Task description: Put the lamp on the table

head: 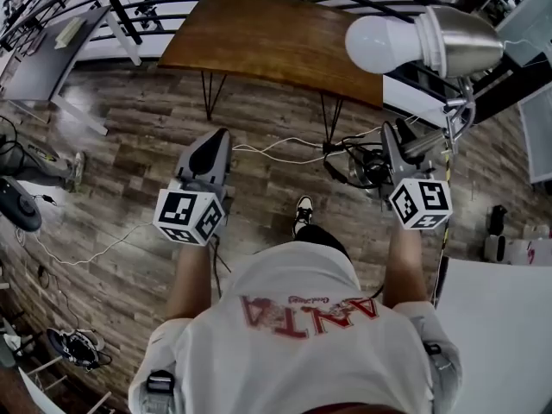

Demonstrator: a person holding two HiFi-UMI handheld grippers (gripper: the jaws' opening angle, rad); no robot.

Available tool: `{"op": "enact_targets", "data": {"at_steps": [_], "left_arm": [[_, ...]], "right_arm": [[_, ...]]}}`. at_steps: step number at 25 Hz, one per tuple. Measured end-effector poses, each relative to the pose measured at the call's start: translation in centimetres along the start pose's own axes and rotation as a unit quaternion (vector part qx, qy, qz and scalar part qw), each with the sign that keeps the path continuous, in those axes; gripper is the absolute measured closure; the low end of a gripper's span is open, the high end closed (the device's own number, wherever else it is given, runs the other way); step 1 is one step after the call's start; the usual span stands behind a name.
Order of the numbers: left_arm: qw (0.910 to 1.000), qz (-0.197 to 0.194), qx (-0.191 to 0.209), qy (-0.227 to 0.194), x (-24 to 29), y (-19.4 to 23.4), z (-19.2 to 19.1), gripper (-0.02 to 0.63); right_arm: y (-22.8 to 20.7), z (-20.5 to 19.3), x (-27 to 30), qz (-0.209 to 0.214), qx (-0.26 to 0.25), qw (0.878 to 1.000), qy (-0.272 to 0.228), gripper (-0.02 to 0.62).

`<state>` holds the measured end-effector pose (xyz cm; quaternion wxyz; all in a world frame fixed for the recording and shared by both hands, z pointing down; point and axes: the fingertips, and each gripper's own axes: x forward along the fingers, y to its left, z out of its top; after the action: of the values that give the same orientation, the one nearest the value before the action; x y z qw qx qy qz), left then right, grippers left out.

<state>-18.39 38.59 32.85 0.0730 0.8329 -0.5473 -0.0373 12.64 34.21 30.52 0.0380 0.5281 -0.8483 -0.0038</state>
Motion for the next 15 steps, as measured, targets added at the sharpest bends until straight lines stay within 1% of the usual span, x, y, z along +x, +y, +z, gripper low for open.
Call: {"op": "enact_targets", "data": {"at_steps": [5, 11, 15], "left_arm": [[1.0000, 0.007, 0.006, 0.000, 6.0, 1.0, 0.9, 0.594], [0.9997, 0.023, 0.010, -0.005, 14.4, 1.3, 2.6, 0.594], [0.9992, 0.037, 0.010, -0.008, 18.9, 2.3, 3.1, 0.593]], "right_arm": [[-3.5, 0.1, 5.3, 0.010, 0.000, 1.000, -0.001, 0.479], [-9.7, 0.8, 12.5, 0.020, -0.010, 1.000, 0.003, 0.479], [-13.0, 1.2, 17.1, 0.027, -0.021, 0.999, 0.000, 0.479]]}}
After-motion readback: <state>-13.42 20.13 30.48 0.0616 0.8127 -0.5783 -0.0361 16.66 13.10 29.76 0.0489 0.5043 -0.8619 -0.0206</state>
